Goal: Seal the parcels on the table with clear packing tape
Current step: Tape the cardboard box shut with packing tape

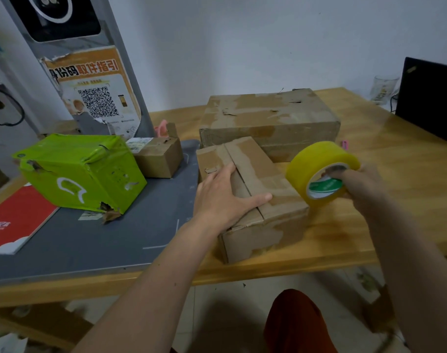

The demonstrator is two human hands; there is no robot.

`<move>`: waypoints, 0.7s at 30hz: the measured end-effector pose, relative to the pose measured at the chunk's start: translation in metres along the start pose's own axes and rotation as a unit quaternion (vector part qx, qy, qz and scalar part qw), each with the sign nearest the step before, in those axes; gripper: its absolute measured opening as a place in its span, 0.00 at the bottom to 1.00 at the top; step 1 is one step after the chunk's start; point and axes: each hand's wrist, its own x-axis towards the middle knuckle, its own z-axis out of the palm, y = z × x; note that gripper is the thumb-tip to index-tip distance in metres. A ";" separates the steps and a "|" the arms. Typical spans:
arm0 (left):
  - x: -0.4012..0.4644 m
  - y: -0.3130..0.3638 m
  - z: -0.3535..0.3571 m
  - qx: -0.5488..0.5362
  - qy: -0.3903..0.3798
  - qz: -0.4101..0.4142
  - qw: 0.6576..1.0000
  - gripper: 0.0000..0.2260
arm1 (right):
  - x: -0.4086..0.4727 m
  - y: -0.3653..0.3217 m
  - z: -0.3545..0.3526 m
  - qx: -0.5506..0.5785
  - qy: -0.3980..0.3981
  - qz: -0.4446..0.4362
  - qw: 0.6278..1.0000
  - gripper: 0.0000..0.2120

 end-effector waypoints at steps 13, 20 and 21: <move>-0.009 -0.014 -0.004 -0.109 0.036 -0.028 0.993 0.45 | -0.031 0.029 0.034 0.198 0.003 0.122 0.973 0.15; -0.023 -0.043 -0.010 -0.262 0.063 -0.081 0.960 0.39 | -0.065 -0.015 0.067 0.294 -0.175 0.040 0.939 0.15; -0.025 -0.044 -0.009 -0.263 0.067 -0.081 0.959 0.39 | -0.065 -0.023 0.071 0.283 -0.194 0.017 0.939 0.15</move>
